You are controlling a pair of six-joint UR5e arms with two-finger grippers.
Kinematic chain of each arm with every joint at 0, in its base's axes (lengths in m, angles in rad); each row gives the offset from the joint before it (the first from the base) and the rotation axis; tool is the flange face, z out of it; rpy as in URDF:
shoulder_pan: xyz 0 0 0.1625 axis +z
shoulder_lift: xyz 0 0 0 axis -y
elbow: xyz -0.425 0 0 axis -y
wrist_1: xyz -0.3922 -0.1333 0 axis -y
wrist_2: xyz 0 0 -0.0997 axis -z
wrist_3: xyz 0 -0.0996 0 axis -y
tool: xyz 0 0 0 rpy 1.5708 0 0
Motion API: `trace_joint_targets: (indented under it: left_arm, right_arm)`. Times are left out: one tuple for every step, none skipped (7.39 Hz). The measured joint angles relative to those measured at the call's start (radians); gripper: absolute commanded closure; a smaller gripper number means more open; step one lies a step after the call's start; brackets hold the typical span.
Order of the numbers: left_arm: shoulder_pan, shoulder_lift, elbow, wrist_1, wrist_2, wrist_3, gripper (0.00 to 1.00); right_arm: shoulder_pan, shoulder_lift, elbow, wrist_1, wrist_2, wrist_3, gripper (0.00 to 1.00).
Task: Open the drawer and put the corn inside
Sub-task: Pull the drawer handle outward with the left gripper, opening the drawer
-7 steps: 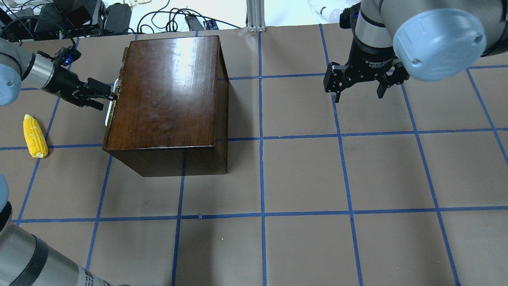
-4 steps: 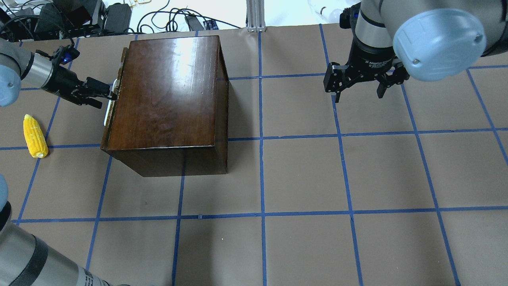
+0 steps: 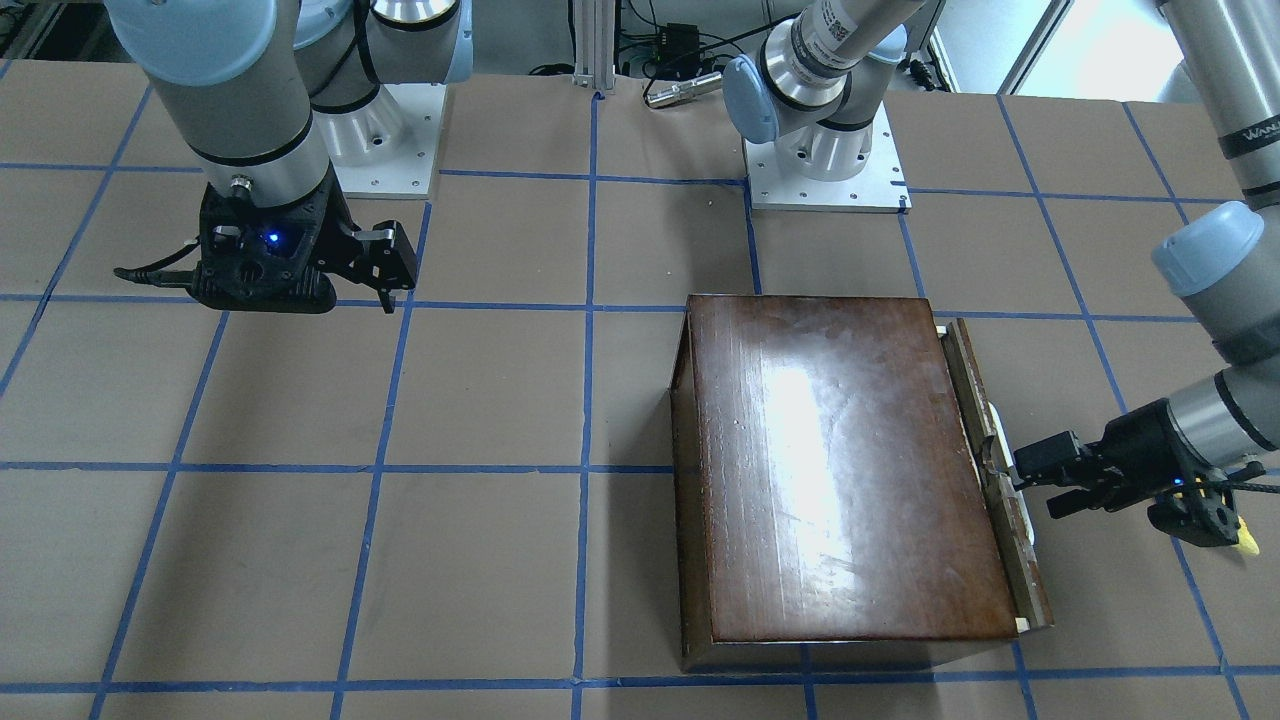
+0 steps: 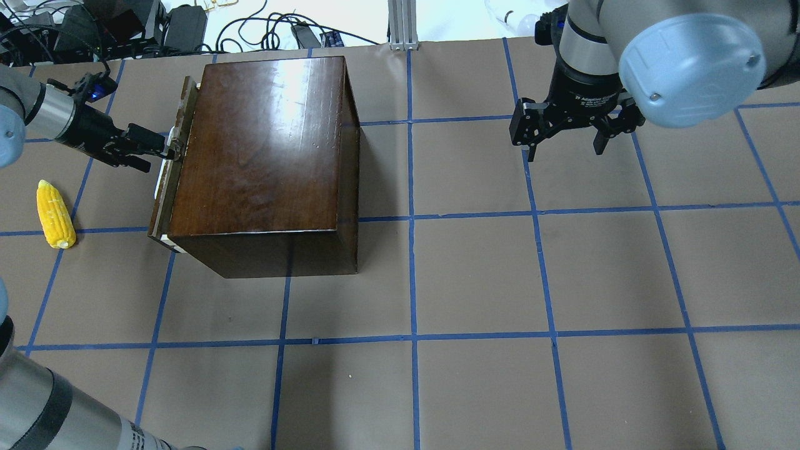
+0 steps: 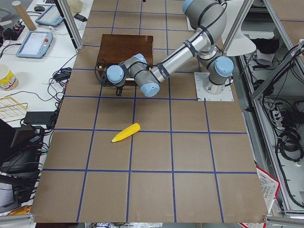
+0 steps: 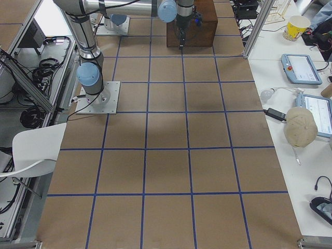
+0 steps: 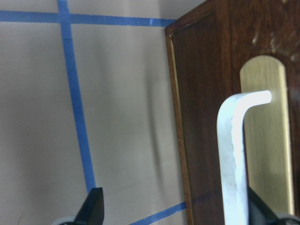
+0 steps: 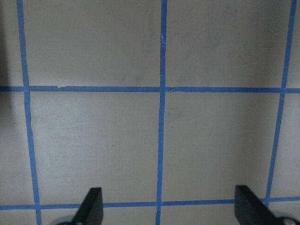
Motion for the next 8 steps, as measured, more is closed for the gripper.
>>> trace_joint_targets:
  left_arm:
    - [0.005, 0.0, 0.001, 0.006, 0.011, 0.0, 0.0]
    - [0.014, 0.0, 0.001, 0.011, 0.021, 0.0, 0.0]
    - [0.024, -0.001, 0.002, 0.013, 0.031, 0.0, 0.0]
    - [0.03, -0.001, 0.004, 0.015, 0.039, 0.0, 0.0]
    - [0.035, -0.001, 0.007, 0.016, 0.045, 0.0, 0.0]
    - [0.039, -0.001, 0.012, 0.016, 0.048, 0.001, 0.0]
    - [0.04, -0.001, 0.016, 0.017, 0.054, 0.001, 0.0]
    - [0.043, -0.001, 0.019, 0.017, 0.065, 0.011, 0.0]
  right_arm:
    - [0.0, 0.0, 0.0, 0.0, 0.0, 0.0, 0.0]
    - [0.0, 0.0, 0.0, 0.0, 0.0, 0.0, 0.0]
    - [0.0, 0.0, 0.0, 0.0, 0.0, 0.0, 0.0]
    - [0.0, 0.0, 0.0, 0.0, 0.0, 0.0, 0.0]
    - [0.0, 0.0, 0.0, 0.0, 0.0, 0.0, 0.0]
    - [0.0, 0.0, 0.0, 0.0, 0.0, 0.0, 0.0]
    - [0.0, 0.0, 0.0, 0.0, 0.0, 0.0, 0.0]
    - [0.0, 0.0, 0.0, 0.0, 0.0, 0.0, 0.0]
